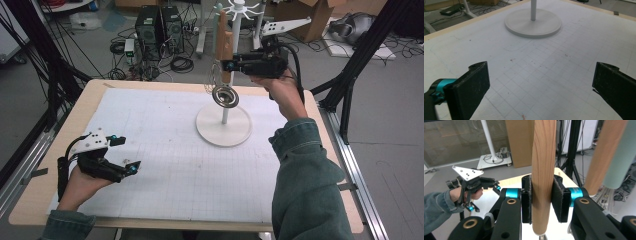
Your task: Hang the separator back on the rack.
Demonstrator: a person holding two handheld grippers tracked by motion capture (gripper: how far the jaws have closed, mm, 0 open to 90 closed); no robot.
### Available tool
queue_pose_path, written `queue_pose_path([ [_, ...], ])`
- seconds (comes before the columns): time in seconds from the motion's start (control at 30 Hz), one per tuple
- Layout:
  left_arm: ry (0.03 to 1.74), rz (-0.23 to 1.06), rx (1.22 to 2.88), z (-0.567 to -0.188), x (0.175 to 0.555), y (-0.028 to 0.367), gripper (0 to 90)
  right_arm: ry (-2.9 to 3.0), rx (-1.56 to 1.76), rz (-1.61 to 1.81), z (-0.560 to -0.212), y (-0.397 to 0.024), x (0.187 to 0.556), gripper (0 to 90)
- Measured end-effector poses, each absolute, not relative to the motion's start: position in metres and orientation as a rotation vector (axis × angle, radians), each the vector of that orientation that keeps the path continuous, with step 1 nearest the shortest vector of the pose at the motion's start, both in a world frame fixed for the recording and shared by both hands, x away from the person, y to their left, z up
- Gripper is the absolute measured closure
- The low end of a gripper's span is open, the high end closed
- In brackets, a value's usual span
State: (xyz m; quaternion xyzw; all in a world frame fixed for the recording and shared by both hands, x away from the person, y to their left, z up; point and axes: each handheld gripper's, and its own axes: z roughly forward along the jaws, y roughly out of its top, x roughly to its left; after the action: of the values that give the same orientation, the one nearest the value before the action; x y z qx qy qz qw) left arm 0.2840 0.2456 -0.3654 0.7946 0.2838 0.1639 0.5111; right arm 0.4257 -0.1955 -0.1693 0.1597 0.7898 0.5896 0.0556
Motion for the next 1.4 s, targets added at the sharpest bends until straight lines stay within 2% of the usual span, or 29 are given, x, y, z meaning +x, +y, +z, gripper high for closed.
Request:
queue_pose_path([
  [0.43,0.687,0.404,1.904,-0.364,0.284,0.249,1.7,2.386,0.526,1.801,-0.152,-0.196,0.443,72.4],
  [1.4,0.687,0.406,1.903,-0.363,0.282,0.252,1.7,2.377,0.603,1.874,-0.164,-0.206,0.468,71.7],
])
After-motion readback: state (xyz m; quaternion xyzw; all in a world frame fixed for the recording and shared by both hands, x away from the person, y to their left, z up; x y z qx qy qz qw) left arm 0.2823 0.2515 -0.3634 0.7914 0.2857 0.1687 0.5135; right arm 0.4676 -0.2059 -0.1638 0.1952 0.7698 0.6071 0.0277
